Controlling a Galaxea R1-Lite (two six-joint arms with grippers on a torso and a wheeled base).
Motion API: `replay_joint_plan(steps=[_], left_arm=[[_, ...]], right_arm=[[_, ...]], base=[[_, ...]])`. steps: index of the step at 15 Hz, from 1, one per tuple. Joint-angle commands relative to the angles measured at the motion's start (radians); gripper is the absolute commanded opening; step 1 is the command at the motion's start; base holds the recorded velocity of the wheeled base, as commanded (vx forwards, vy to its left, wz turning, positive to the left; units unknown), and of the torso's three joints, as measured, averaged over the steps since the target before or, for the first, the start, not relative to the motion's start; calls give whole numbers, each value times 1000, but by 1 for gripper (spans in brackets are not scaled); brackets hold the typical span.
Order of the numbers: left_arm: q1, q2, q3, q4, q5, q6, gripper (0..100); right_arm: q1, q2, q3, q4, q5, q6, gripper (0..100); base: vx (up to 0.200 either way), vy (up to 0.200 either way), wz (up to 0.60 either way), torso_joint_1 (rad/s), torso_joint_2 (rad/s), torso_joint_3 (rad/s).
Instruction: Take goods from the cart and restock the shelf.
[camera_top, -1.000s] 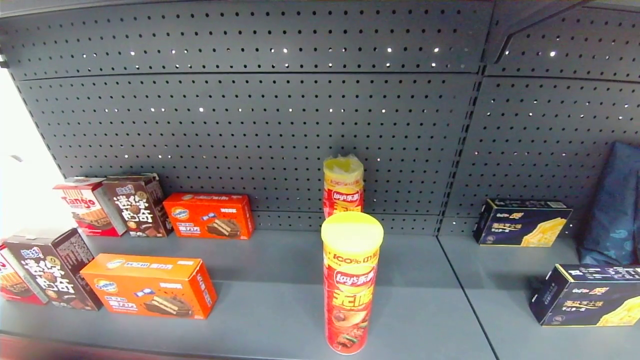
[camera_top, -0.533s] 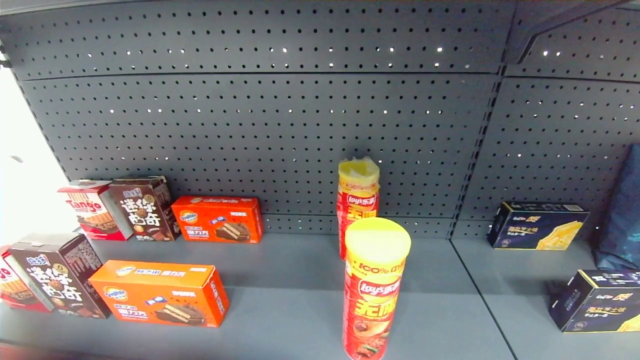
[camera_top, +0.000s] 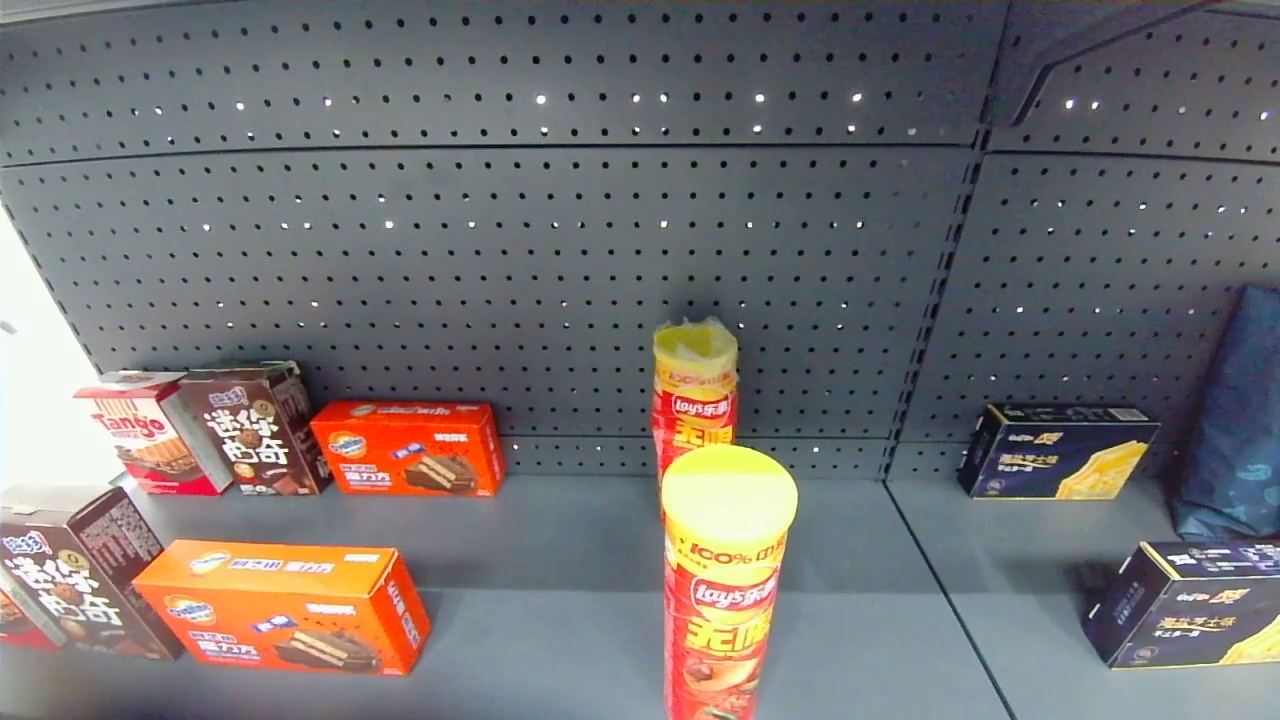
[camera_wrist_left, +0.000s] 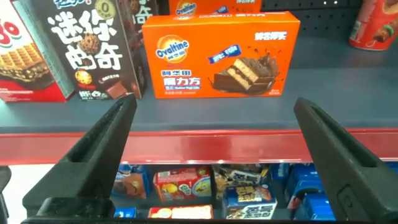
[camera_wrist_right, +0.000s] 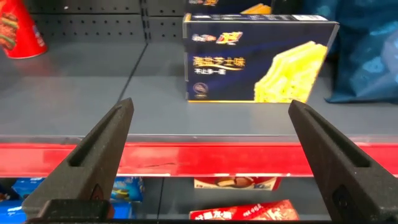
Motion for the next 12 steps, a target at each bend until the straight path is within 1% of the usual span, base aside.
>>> replay_joint_plan(steps=[1,3,12], left_arm=[[-1,0,0,0,0,1,100],[-1,0,0,0,-3,7,100],[-1,0,0,0,-2,3,100]], right_arm=[[-1,1,0,-1,0,0,100],[-1,1,0,-1,0,0,100],[-1,1,0,-1,0,0,100]], base=[[0,0,0,0,0,0],[0,0,0,0,0,0],[0,0,0,0,0,0]])
